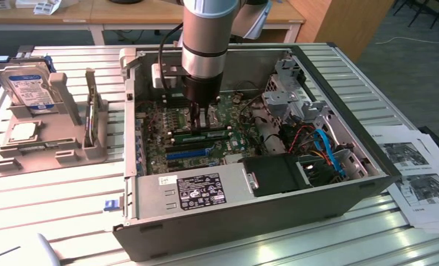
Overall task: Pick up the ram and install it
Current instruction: 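Press down the ram until it locks into place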
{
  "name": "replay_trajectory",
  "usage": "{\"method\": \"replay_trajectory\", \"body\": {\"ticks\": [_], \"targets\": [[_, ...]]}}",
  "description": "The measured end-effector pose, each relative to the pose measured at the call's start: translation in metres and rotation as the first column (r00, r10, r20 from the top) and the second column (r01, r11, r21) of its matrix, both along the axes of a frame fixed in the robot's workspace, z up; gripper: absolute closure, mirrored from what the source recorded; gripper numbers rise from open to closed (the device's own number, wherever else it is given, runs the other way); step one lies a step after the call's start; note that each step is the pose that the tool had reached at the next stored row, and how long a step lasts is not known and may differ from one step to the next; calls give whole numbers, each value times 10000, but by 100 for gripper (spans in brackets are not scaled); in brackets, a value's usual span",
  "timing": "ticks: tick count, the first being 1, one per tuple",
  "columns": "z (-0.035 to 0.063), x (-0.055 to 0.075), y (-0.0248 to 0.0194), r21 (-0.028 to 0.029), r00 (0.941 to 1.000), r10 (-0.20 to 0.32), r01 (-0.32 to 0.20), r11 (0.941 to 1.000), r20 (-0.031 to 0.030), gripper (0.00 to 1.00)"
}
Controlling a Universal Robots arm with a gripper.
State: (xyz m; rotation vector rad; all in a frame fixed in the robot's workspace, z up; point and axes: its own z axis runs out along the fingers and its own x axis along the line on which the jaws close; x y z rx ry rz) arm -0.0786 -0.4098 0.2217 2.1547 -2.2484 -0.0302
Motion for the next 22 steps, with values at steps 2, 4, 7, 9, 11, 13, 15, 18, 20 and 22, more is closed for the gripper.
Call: {"method": "replay_trajectory", "body": {"ticks": [2, 4, 7, 9, 11, 13, 15, 18, 20, 22], "targets": [[0, 0, 0, 0, 10000, 0, 0, 10000, 0, 90], [3, 0, 1, 4, 10000, 0, 0, 10000, 2, 90], [30, 1, 1, 5, 10000, 2, -2, 10000, 3, 90], [57, 1, 0, 3, 10000, 1, -1, 10000, 0, 90], [92, 0, 0, 1, 10000, 1, -1, 10000, 0, 90], [130, 0, 0, 0, 10000, 0, 0, 10000, -1, 90], [169, 0, 0, 0, 10000, 0, 0, 10000, -1, 90], [233, 0, 0, 1, 10000, 0, 0, 10000, 0, 90], [279, 0, 0, 0, 10000, 0, 0, 10000, -1, 90], [322, 0, 0, 1, 10000, 0, 0, 10000, 0, 90]]}}
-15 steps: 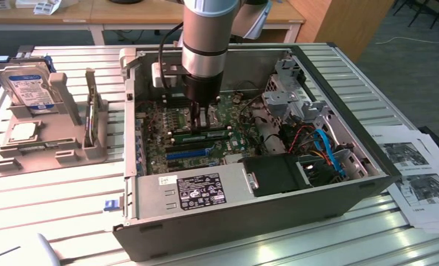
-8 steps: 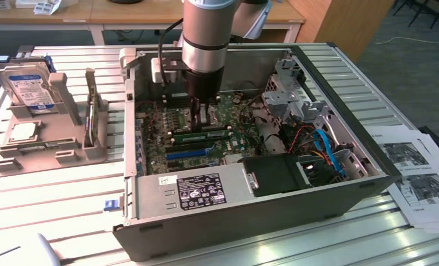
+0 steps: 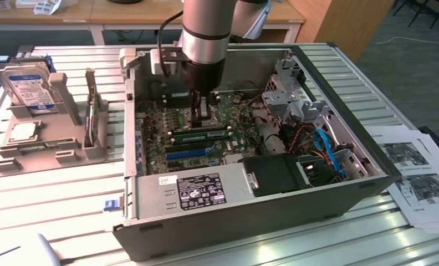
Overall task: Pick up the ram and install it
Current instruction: 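Press down the ram until it locks into place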
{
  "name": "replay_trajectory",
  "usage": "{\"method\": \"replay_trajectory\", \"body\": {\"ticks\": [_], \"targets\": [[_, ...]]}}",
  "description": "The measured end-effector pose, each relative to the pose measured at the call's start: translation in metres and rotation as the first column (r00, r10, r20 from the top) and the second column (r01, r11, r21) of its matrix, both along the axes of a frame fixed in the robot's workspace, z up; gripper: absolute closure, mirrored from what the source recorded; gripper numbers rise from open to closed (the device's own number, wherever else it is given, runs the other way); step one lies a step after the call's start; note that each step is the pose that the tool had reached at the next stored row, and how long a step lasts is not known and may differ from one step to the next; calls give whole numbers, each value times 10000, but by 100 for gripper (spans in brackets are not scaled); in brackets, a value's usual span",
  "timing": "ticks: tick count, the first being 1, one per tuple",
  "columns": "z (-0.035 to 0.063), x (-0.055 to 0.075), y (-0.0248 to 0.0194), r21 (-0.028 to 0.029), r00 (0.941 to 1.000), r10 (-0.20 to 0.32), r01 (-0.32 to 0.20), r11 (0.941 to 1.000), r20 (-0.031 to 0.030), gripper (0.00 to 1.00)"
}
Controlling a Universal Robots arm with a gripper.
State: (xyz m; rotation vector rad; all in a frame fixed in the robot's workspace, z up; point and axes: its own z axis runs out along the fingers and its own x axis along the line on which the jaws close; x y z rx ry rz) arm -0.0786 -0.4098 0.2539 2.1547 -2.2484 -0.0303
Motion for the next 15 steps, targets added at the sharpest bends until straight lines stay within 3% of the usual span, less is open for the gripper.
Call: {"method": "replay_trajectory", "body": {"ticks": [15], "targets": [[341, 0, 0, 1, 10000, 1, -1, 10000, 0, 90]]}}
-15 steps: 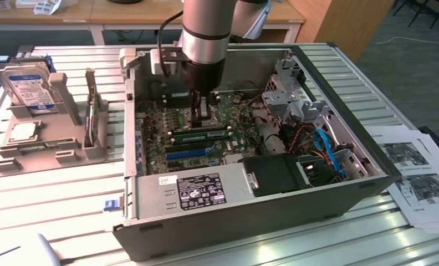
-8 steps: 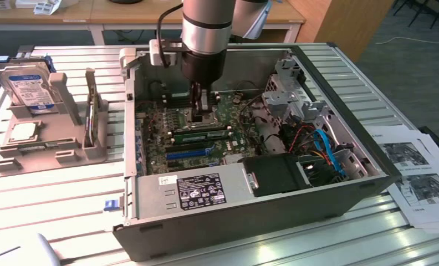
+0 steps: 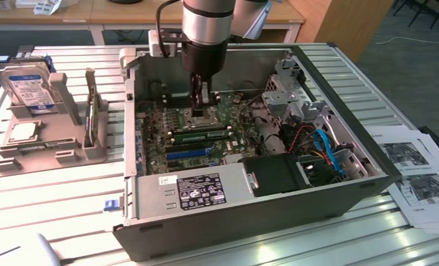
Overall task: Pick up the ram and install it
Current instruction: 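Press down the ram until it locks into place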
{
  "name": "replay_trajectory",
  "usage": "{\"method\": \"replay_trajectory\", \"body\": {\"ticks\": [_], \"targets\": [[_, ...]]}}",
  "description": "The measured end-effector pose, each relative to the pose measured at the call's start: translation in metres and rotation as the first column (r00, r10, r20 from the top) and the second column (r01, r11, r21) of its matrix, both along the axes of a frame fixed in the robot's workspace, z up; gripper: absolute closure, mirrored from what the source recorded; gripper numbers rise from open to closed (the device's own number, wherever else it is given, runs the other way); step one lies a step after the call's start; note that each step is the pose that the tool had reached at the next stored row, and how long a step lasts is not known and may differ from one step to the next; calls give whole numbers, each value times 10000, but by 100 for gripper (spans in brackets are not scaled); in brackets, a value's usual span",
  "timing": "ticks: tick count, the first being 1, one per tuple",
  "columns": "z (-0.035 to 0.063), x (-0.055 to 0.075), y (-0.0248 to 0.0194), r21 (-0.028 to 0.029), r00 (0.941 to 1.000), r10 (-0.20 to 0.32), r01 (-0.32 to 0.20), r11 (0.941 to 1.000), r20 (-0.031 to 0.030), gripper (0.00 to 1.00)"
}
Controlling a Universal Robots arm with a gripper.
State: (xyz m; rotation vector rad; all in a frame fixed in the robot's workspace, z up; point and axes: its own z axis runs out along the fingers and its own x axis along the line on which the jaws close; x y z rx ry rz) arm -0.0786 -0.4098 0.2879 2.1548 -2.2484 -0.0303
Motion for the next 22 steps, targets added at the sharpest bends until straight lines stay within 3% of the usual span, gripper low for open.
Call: {"method": "replay_trajectory", "body": {"ticks": [22], "targets": [[436, 0, 0, -1, 10000, 0, 0, 10000, -1, 90]]}}
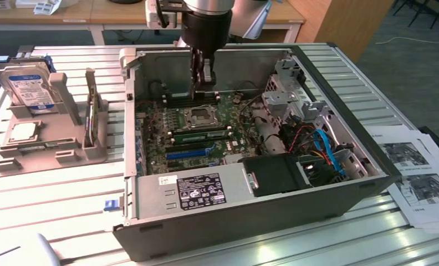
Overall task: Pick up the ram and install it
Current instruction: 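Press down the ram until it locks into place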
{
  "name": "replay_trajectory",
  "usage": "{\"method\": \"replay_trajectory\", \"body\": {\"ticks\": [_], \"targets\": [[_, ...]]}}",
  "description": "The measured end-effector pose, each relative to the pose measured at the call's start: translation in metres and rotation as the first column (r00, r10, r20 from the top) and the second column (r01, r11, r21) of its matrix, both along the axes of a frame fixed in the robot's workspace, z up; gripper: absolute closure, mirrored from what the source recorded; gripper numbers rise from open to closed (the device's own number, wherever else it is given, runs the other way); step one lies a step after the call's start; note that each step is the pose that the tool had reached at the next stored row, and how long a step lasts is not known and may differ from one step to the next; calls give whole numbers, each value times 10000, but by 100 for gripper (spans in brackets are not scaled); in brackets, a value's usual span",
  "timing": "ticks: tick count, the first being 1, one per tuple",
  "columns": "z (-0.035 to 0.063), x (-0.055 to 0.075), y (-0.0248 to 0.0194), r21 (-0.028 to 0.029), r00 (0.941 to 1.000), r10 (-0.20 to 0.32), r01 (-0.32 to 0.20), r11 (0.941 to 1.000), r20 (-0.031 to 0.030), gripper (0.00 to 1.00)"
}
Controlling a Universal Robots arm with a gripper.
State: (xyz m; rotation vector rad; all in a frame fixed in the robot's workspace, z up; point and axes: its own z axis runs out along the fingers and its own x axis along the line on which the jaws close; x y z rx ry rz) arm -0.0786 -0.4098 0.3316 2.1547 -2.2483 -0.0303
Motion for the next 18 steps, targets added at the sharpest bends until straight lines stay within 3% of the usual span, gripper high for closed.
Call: {"method": "replay_trajectory", "body": {"ticks": [6, 12, 18], "targets": [[7, 0, 0, -2, 10000, 0, 0, 10000, -1, 90], [165, 0, 0, -6, 10000, 0, 0, 10000, 0, 90], [182, 0, 0, -5, 10000, 0, 0, 10000, 1, 90]]}}
